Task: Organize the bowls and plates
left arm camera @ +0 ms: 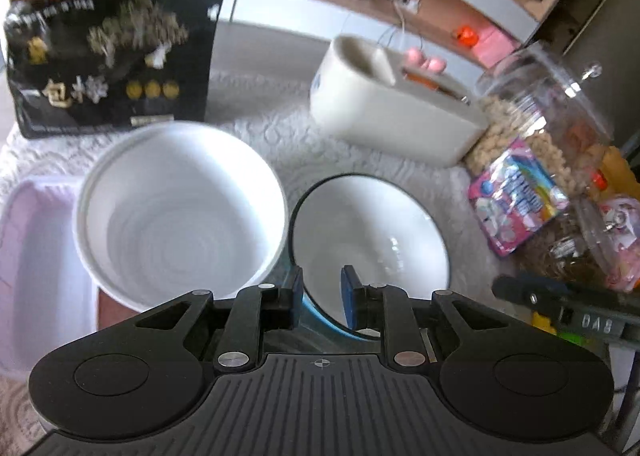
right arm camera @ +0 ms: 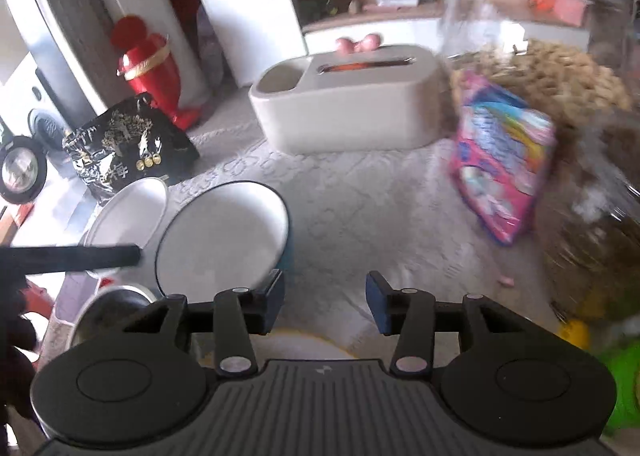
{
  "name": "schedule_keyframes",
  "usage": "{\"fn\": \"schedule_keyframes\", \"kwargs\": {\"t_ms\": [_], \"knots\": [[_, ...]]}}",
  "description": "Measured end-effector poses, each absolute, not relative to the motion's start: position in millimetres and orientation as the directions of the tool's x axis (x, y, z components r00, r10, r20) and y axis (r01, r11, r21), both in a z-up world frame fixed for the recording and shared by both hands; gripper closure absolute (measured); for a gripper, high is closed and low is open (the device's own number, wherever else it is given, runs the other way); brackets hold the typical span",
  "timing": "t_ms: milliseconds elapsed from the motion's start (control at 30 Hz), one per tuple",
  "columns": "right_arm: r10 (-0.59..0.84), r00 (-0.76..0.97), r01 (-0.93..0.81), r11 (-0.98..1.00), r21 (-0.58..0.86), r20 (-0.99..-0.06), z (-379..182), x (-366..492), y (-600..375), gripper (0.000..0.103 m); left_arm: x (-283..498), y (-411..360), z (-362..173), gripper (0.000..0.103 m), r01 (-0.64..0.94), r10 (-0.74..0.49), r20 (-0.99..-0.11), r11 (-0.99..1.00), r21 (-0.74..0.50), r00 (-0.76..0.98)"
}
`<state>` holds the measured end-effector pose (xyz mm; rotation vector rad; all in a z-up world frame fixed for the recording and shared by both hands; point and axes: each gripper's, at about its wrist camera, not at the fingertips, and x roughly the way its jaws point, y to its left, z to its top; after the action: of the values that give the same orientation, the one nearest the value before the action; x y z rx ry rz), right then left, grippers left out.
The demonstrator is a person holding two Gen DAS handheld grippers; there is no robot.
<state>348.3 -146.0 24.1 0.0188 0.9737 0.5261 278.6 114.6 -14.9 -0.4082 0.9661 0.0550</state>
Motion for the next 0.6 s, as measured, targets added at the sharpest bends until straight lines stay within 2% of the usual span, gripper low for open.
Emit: {"fn": "schedule_keyframes", "kwargs": {"t_ms": [167,267,367,467,600], "knots": [[0.439,0.353,-0.408,0.867,0.286,-0.826,7,378,-115,0.056,292,119,-31,0.081,-0.208,-0.099,-0.832,0.946,-0.249,0.546],[0.44,0.33,-0.405,0.865,0.296,-0.835,-6,385,-100,0.053,301,122,-38,0.081,-0.197,-0.128,-0.83,0.941,-0.274,0.543],[0.429,0.298,-0.39,0.87,0.301,-0.853,-21,394,-87,0.053,313,119,-42,0.076,-0.188,-0.13,-0.836,0.945,-0.267,0.533],[0.416,0.259,-0.368,0.877,0.309,-0.872,-38,406,-81,0.053,325,116,-48,0.075,-0.166,-0.111,-0.847,0.959,-0.228,0.52],[0.44,0.173,-0.338,0.867,0.367,-0.881,-59,419,-80,0.063,337,104,-54,0.075,-0.124,-0.067,-0.863,0.981,-0.148,0.501]]}}
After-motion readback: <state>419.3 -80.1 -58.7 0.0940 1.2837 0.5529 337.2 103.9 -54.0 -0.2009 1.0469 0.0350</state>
